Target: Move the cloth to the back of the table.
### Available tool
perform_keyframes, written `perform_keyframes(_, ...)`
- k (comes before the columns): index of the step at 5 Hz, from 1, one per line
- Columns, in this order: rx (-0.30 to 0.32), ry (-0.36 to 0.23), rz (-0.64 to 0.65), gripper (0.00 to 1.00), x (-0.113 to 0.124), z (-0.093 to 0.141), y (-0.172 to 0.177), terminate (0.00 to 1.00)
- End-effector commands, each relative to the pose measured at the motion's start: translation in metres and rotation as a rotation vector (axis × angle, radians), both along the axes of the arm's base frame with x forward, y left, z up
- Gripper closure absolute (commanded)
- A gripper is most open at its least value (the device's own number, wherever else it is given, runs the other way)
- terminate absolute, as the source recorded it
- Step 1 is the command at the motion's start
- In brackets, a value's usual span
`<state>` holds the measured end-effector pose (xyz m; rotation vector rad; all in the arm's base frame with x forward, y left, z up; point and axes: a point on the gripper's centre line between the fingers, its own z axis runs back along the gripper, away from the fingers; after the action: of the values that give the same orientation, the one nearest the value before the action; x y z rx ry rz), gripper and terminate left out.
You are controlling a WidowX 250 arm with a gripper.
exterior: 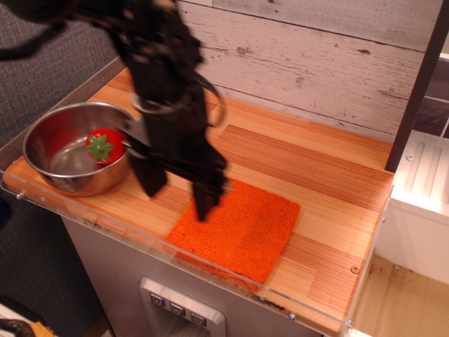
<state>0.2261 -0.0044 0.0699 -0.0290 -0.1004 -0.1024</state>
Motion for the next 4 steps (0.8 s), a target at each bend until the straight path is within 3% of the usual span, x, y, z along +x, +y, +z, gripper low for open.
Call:
perform_keyframes(1,0.026,-0.049,0.044,0.0,0.011,-0.006,-0.023,0.0)
perform_keyframes(2,0.065,-0.037,0.049,0.0,0.007,-0.021,-0.024,0.0)
perform_keyframes(4,0.074,-0.019,0.05,0.0,0.014,-0.039,-0.022,0.0)
